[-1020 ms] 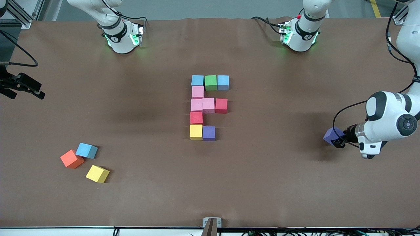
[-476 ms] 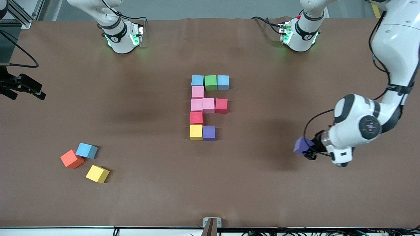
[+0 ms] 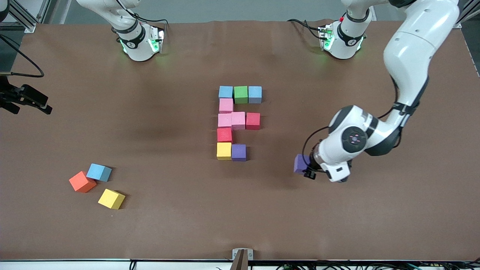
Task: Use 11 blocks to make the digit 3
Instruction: 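Carry the purple block to the figure with the left gripper, then lower the purple block beside the first purple block with the left gripper, then open the left gripper and lift it away from the figure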
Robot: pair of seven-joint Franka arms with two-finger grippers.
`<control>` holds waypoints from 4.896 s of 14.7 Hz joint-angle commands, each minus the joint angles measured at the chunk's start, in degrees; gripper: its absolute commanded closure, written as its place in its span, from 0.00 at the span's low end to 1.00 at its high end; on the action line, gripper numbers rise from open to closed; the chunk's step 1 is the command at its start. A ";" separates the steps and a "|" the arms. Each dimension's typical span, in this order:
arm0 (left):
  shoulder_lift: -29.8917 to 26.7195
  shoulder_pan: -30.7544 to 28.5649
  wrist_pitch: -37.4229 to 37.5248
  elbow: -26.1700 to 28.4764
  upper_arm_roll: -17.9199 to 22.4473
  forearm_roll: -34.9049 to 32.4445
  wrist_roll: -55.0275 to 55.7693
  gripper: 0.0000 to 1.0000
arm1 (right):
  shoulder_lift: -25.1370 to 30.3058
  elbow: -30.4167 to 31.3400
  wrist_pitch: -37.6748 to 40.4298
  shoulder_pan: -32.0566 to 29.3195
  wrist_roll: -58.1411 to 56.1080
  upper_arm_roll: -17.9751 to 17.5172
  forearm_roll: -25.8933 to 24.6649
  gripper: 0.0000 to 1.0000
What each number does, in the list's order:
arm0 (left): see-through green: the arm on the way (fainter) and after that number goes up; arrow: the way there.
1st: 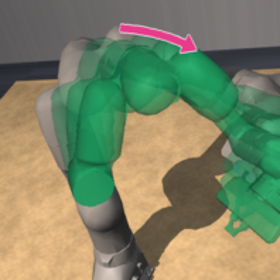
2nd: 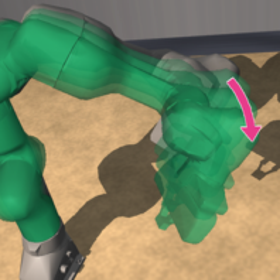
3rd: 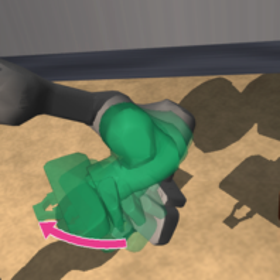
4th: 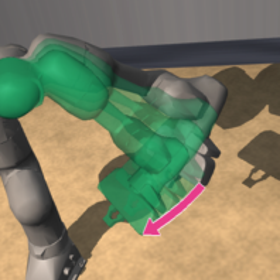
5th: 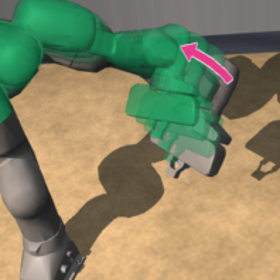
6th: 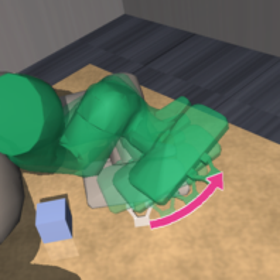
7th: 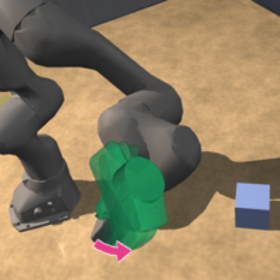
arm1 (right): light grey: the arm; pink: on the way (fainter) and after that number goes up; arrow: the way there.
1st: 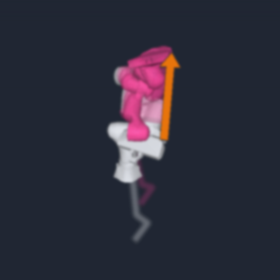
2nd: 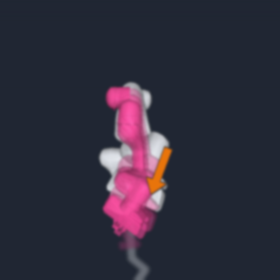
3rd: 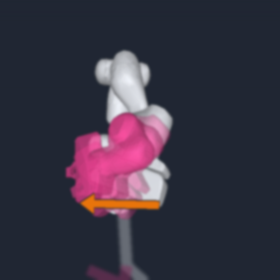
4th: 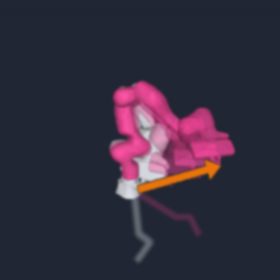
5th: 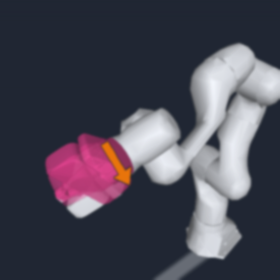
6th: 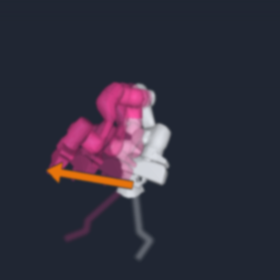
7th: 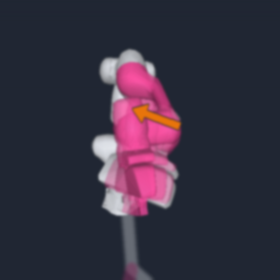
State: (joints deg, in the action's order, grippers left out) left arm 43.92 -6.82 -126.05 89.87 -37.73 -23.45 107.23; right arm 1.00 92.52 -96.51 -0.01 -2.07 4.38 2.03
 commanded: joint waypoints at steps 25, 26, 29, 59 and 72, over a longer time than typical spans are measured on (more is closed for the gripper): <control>9.17 20.61 0.28 -11.03 6.62 5.52 17.41 0.91 | -0.03 -0.58 0.18 0.10 -0.21 0.19 -0.36 0.00; 9.26 20.88 0.28 -11.03 6.62 5.52 16.53 0.91 | -0.12 -0.58 0.09 0.10 -0.21 0.19 -0.36 0.00; 9.43 20.88 0.19 -11.12 6.62 5.52 16.34 0.91 | -0.12 -0.50 0.09 0.19 -0.21 0.19 -0.36 0.00; 11.81 22.81 -3.24 -12.62 8.37 5.34 16.69 0.00 | -0.29 -0.49 -0.08 0.54 -0.12 0.10 -0.28 0.00; -15.69 15.10 23.20 -12.44 6.62 5.60 -14.08 0.00 | -0.56 -0.58 -0.17 0.54 -0.12 0.10 -0.01 0.00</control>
State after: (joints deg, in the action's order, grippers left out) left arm 32.56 11.73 -105.08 75.28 -31.32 -18.74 103.53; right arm 0.76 92.49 -96.66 0.12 -2.07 4.35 2.04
